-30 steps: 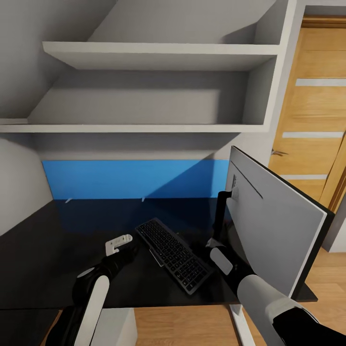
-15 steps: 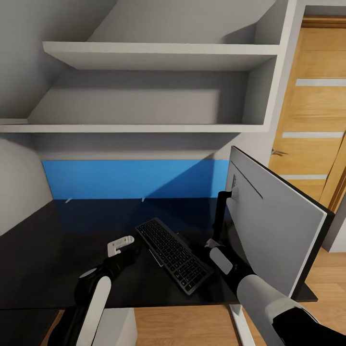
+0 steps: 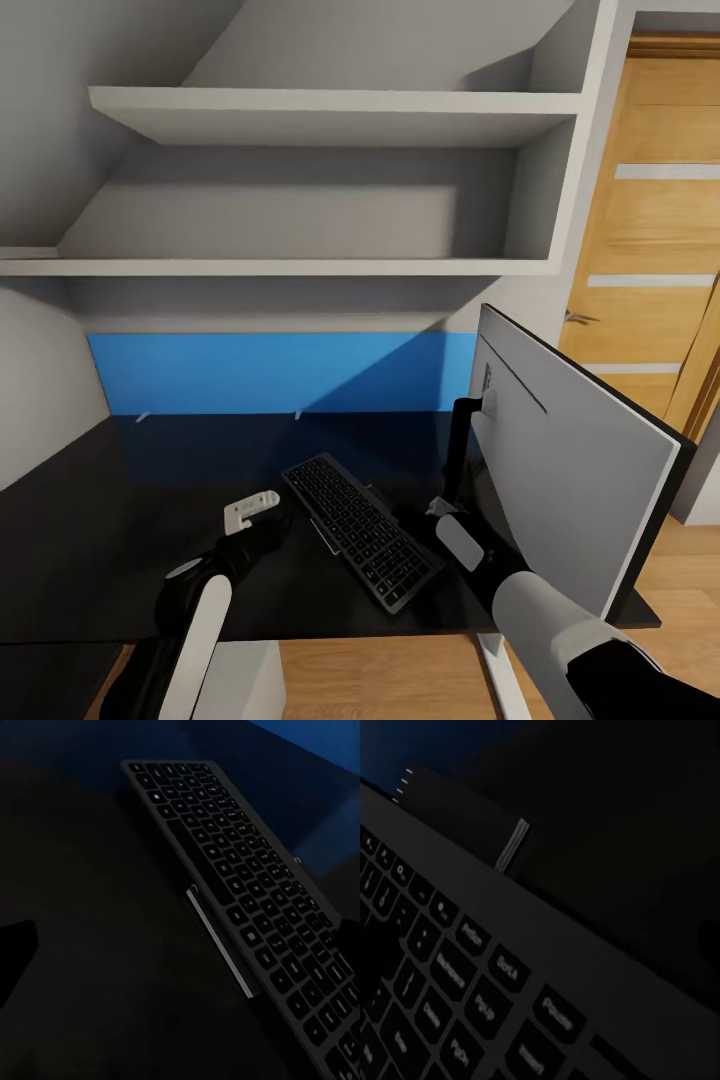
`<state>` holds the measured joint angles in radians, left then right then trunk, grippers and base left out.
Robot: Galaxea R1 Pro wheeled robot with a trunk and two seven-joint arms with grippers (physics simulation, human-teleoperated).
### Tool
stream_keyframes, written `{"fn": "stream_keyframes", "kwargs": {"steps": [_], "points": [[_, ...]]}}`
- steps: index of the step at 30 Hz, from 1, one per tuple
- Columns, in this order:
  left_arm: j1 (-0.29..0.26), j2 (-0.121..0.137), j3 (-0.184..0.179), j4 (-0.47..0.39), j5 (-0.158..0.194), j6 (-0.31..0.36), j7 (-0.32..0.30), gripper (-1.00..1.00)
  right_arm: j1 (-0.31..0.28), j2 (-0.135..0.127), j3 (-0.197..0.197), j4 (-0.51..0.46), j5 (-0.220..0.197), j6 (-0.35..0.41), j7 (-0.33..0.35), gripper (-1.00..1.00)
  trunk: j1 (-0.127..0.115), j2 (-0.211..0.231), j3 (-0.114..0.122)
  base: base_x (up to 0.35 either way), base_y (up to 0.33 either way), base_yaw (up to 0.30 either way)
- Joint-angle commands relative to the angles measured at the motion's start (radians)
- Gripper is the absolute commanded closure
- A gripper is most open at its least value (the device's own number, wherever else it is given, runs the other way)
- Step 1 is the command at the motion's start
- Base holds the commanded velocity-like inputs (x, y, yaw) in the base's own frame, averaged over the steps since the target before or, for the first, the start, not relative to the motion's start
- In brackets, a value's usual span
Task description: In the bedroom, organize the workspace by keeping the computer under the desk, ensuring the monitor is on the desk, placing the keyboard on the desk next to the monitor, placing the mouse on the desk next to the keyboard, moving the folder from the swivel chair onto the desk next to the mouse, stacking the notebook on top of the folder with the pen on top of the notebook, and positioning the swivel chair next to the desk.
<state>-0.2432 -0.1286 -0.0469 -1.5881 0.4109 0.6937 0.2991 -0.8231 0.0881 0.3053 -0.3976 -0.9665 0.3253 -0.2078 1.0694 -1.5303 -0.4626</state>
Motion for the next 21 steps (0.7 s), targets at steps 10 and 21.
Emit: {"fn": "stream_keyframes", "kwargs": {"steps": [10, 21], "points": [[-0.001, 0.001, 0.000, -0.001, 0.012, 0.002, 0.007, -1.00, -0.001, -0.002, 0.008, -0.001, -0.009, 0.000, -0.009, -1.00, 0.000, -0.001, -0.001, 0.000, 0.000, 0.000], [-0.001, 0.001, 0.000, -0.001, 0.012, 0.002, 0.006, -1.00, -0.001, -0.001, 0.008, -0.001, -0.009, 0.000, -0.009, -1.00, 0.000, -0.001, -0.001, -0.087, -0.075, 0.000]]}}
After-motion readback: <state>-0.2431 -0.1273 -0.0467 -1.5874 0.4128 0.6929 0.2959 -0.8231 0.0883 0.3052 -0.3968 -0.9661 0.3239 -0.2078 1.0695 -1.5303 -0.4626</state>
